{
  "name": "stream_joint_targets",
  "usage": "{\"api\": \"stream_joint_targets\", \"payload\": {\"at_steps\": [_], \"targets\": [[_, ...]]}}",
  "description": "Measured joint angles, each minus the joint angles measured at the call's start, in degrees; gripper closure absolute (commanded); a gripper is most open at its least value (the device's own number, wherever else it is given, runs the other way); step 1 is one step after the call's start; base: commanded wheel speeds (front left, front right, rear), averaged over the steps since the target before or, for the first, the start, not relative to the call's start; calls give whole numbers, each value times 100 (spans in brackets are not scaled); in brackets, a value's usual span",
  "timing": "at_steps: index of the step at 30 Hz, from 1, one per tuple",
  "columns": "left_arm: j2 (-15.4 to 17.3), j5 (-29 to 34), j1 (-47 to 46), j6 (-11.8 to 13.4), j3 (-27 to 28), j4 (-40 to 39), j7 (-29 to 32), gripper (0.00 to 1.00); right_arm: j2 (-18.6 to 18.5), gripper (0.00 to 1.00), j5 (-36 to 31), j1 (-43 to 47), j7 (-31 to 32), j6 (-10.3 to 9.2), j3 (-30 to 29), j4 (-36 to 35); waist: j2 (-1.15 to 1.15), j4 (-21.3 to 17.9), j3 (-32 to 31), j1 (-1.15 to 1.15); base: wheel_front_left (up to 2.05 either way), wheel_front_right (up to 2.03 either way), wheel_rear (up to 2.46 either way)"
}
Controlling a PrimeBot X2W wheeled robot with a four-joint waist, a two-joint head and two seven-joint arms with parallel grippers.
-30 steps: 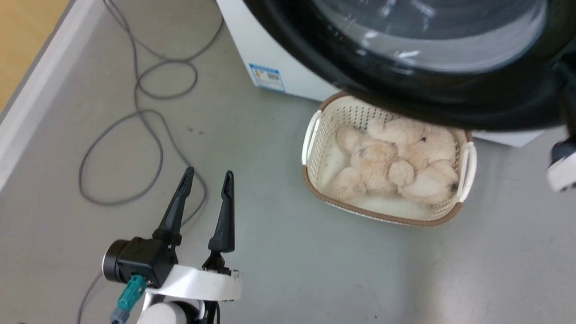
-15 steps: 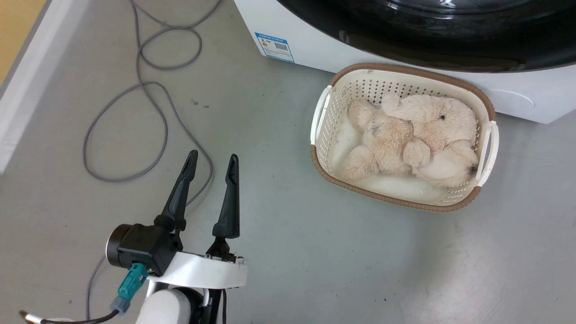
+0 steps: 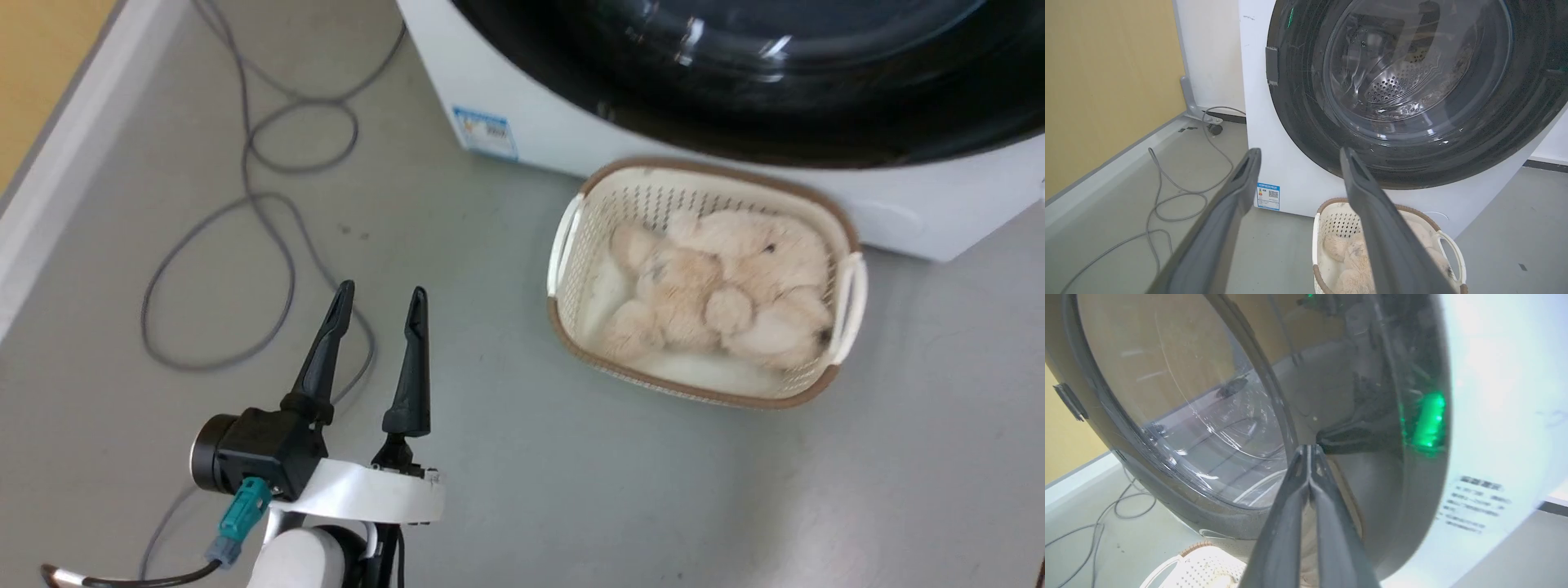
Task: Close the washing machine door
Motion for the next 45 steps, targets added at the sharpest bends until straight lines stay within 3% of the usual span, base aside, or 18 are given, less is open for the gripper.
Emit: {"api": "stream_joint_targets", "payload": {"at_steps": [8, 16, 23, 32, 33, 34, 45], "targets": [[-1, 205, 208, 20, 158, 274, 0, 0, 294, 100, 143, 964, -634, -47, 335, 20, 0, -277, -754, 0, 0, 0, 0], [-1, 378, 600, 103, 424, 767, 0, 0, 695, 100, 171, 2034, -858, -47, 670, -415, 0, -780, -1538, -1, 0, 0, 0], [-2, 369, 789, 46, 480, 960, 0, 0, 977, 100, -141, 3052, -961, -47, 371, -1060, 0, -1279, -2051, -1, 0, 0, 0], [-3, 378, 1113, 35, 556, 951, 0, 0, 1845, 100, -903, 4447, -954, -48, -482, -2027, 0, -1768, -2408, -1, 0, 0, 0], [-3, 378, 1148, 14, 561, 948, 0, 0, 1936, 59, -980, 4561, -953, -49, -572, -2151, 0, -1799, -2426, -1, 0, 0, 0], [-3, 379, 1182, 1, 564, 937, 0, 0, 2017, 0, -1070, 4669, -953, -48, -675, -2281, 0, -1823, -2443, -2, 0, 0, 0], [-4, 382, 1361, -4, 531, 788, 0, 0, 2454, 0, -1483, 5471, -872, -49, -1062, -3044, 0, -1791, -2497, -1, 0, 0, 0]]}}
